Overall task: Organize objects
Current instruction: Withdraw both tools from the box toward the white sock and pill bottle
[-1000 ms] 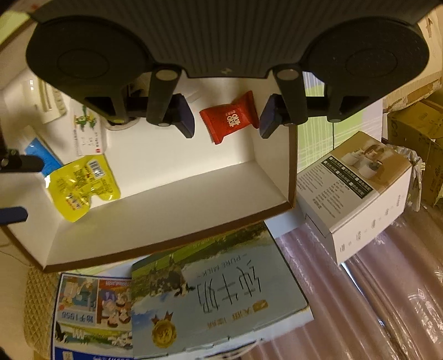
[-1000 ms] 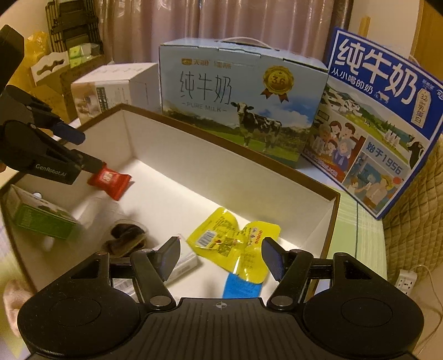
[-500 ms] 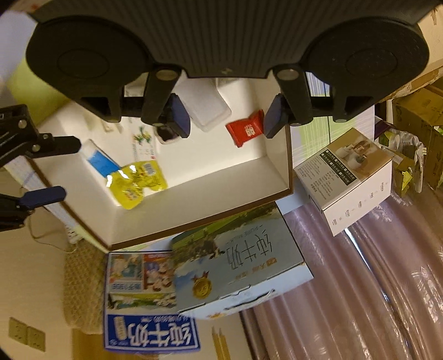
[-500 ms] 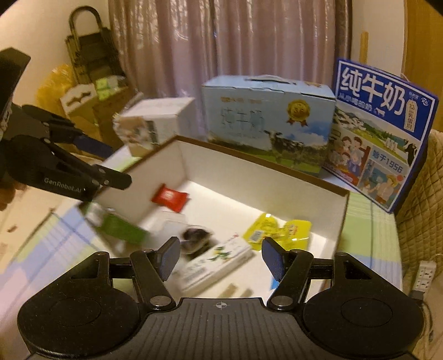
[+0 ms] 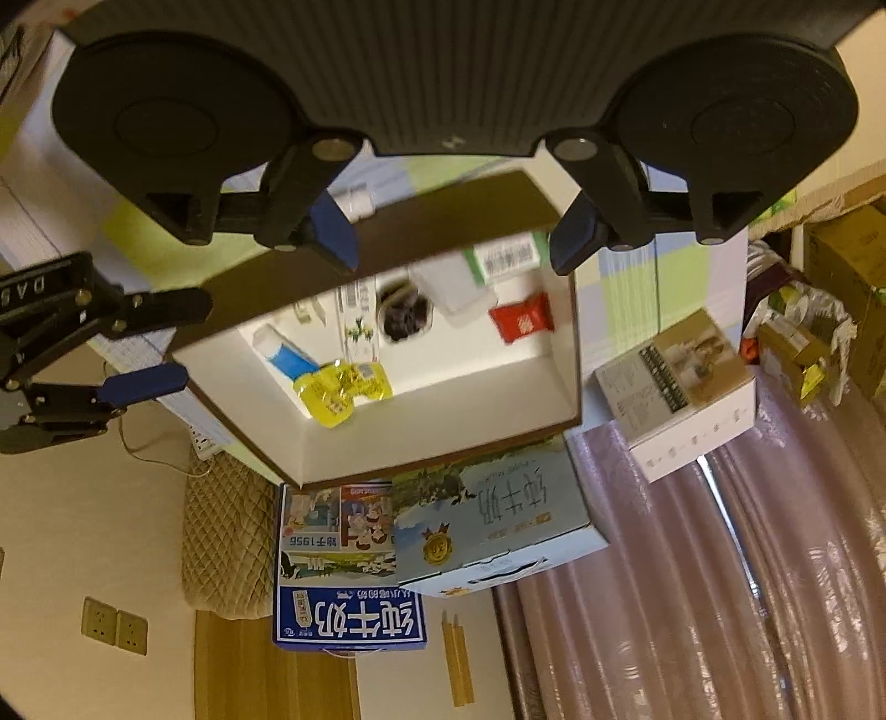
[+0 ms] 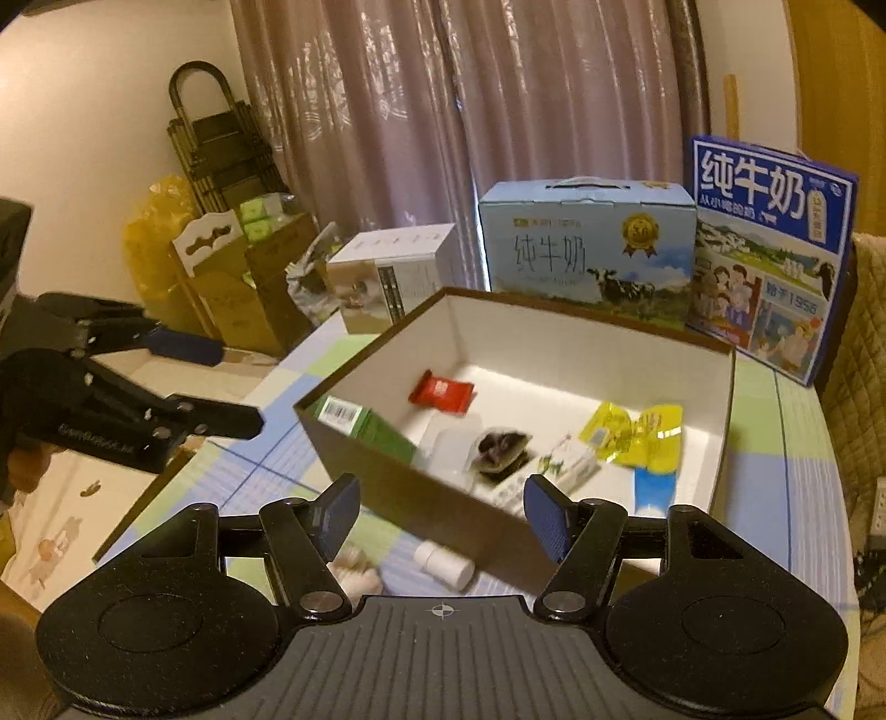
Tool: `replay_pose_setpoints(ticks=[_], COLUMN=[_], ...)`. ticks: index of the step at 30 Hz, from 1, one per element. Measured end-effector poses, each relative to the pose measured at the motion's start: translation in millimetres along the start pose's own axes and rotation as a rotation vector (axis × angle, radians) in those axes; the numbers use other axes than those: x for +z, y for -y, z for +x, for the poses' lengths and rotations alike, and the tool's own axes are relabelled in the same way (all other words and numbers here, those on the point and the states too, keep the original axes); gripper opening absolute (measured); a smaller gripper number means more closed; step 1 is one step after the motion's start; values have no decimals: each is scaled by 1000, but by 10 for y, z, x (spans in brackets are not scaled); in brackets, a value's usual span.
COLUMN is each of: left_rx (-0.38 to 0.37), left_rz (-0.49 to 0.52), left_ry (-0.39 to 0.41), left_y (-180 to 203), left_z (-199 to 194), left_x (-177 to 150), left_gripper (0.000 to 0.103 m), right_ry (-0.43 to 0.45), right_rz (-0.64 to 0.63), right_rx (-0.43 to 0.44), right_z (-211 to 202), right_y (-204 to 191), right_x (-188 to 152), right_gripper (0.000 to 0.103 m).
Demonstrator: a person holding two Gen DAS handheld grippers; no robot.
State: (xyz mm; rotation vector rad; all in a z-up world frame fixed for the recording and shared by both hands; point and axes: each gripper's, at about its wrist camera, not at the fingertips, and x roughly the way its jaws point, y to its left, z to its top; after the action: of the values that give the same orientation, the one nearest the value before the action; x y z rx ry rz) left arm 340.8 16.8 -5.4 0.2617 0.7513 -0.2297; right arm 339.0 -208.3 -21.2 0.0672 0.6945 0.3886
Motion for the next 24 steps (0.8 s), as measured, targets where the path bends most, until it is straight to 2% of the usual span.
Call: replay_pose_setpoints(ticks=[7, 13, 18, 24], left_rx=[6, 0, -8, -19], left_rz=[-67, -161, -210, -242], left_ry=[-5, 5, -10, -36], left_y=[34, 53, 123, 215], left_z=[-139, -158, -44, 181], left_x=[-405, -571, -664, -767], left_gripper=[79, 81, 82, 82], right_ry=[5, 5, -15, -57], right_rz=[112, 200, 201, 238], right_rx=[-14, -7, -43, -32], right_z=[-77, -54, 36, 171], right_y=[-78, -68, -44, 45], right_x=[-221, -349, -407, -565], right_gripper=[63, 63, 63, 63])
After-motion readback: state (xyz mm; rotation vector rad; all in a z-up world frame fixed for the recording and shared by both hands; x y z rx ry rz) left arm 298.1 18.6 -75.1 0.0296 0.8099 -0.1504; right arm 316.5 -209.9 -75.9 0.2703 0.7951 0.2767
